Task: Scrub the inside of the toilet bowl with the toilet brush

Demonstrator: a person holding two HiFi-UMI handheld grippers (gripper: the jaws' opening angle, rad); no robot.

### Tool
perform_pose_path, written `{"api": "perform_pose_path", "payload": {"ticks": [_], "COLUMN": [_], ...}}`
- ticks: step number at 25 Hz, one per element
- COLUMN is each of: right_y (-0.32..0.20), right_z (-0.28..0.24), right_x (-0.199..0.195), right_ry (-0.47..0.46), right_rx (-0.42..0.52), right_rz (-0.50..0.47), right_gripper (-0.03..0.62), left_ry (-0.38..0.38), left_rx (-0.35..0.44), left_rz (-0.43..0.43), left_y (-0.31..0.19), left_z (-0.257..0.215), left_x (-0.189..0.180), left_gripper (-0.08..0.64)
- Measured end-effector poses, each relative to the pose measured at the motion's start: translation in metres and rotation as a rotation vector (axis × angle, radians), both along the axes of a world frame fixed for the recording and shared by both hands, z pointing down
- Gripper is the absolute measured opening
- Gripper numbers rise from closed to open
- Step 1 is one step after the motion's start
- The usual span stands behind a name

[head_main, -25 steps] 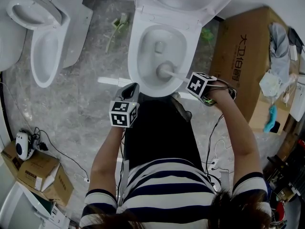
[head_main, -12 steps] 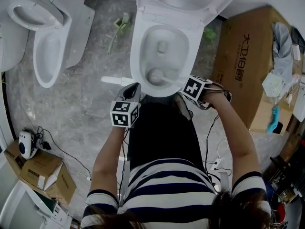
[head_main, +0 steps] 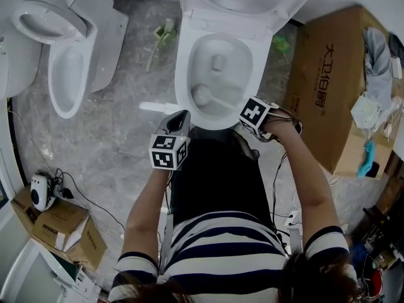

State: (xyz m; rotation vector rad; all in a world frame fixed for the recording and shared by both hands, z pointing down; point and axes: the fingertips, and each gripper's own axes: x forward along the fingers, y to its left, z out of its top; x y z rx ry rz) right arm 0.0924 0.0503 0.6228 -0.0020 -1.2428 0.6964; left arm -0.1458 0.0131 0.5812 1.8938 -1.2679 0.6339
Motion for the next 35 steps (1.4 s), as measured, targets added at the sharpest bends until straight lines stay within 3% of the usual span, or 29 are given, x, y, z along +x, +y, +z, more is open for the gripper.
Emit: {"api": "perform_pose_path", "payload": {"ticks": [15,25,35], "right_y": [-0.024,-0.044,-0.019], "right_z": [0.022,0.033,0.015], "right_x": [-0.017,-0.024,-0.007], "right_ry": [-0.057,-0.082,-0.101], "right_rx": [0.092,0.228,0.246], "right_rz": [0.141,0.355,0.440], "right_gripper": [0.031,0.031,0.031], "left_ry": [-0.017,-0.047,-0.030], "left_rx": [-0.004,0.014,0.041], "left_rz": [0.005,-0.004,-0.035], "left_y": [-0.008,-0.008,-0.004], "left_z": [0.000,-0.011,-0.035], "left_x": [0.007,0.003,0.005], "left_gripper": [0.000,0.000,0.000]}}
